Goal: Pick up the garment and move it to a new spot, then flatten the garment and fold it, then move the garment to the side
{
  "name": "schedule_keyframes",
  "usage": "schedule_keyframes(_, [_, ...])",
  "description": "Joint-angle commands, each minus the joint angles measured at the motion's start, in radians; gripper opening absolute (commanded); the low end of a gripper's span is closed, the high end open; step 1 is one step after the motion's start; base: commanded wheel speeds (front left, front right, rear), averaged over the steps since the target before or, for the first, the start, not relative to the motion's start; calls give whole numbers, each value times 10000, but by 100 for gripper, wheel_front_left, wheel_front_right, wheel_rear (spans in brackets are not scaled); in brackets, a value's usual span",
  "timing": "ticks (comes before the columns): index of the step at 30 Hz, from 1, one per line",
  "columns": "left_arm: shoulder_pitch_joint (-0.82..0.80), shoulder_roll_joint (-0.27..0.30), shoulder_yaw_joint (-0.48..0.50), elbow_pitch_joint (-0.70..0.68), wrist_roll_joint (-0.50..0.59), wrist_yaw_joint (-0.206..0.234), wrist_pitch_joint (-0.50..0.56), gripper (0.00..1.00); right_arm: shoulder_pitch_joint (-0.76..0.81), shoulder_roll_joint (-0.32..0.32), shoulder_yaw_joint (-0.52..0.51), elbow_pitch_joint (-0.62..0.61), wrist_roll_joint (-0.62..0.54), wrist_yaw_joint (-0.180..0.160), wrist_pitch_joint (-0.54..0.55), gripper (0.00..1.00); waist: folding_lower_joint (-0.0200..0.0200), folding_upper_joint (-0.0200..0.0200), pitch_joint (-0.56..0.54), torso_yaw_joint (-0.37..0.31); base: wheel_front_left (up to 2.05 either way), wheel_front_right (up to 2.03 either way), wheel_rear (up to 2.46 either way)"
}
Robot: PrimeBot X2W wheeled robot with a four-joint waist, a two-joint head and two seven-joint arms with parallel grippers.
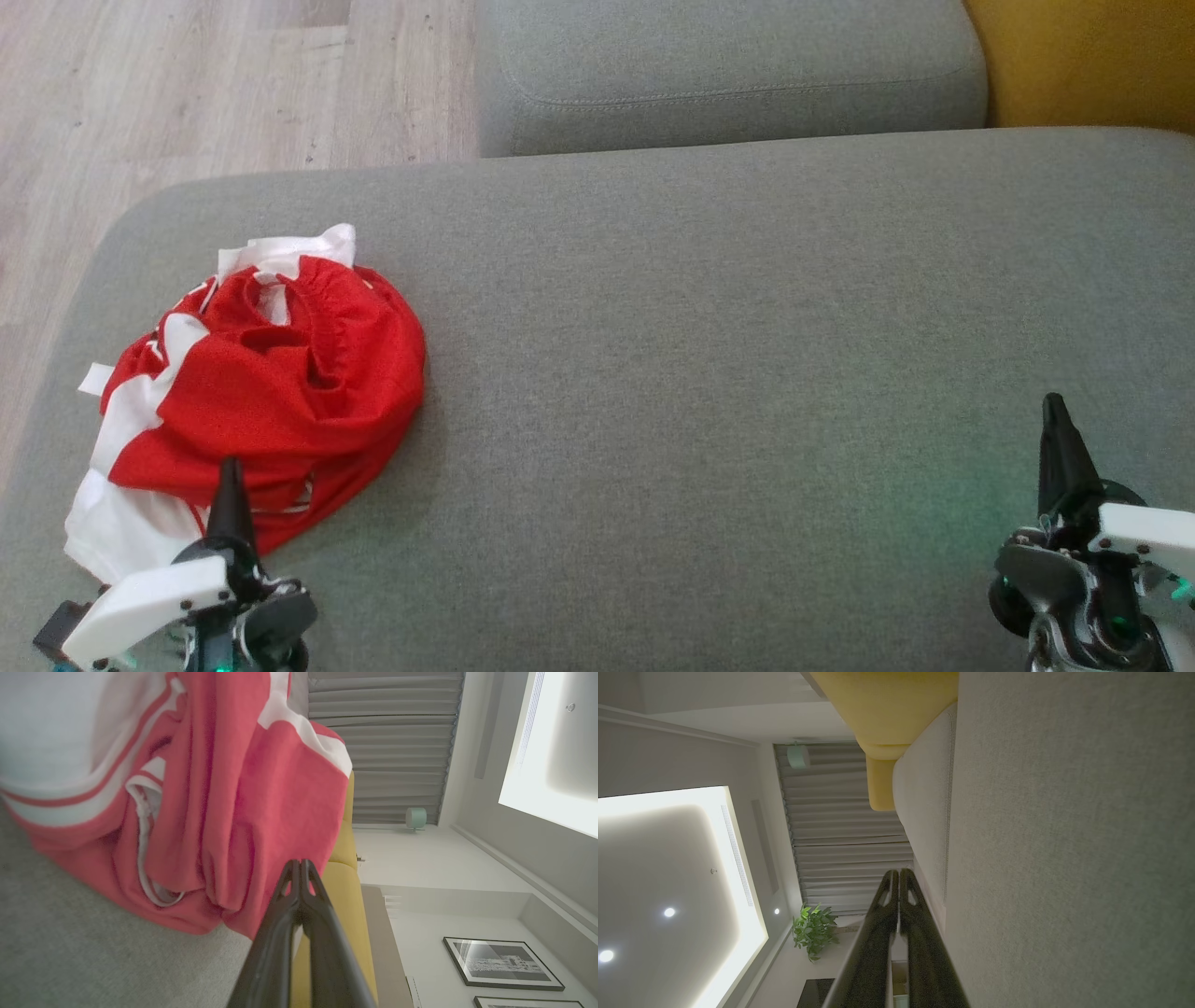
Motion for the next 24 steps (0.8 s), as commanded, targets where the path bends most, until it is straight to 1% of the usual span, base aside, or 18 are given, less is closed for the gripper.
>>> schedule_keyframes(1, [-519, 37, 405, -291, 89, -63, 30, 0, -500, -50, 213, -365, -28, 69, 56, 0, 0, 0, 0, 0, 0, 0, 0])
schedule_keyframes(6, [-519, 37, 405, -291, 89, -63, 30, 0, -500, -50, 213, -365, -28, 69, 56, 0, 0, 0, 0, 0, 0, 0, 0])
schedule_keyframes(7, [4, -2, -15, 32, -1, 11, -4, 100, 4, 4, 7, 31, 2, 0, 0, 100, 0, 0, 0, 0, 0, 0, 0])
schedule_keyframes(11, [290, -19, -97, 571, 2, 13, -18, 100, 341, 47, 39, 583, 6, -9, -11, 100, 0, 0, 2, -1, 0, 0, 0])
schedule_keyframes(17, [264, -16, -215, 522, 217, 9, -196, 100, 312, 39, 299, 532, -94, -5, -190, 100, 0, 0, -33, -9, 0, 0, 0])
schedule_keyframes(24, [262, -13, -201, 322, 1040, 49, -404, 100, 273, 33, 395, 493, -1019, -1, -401, 100, 0, 0, -64, -26, 0, 0, 0])
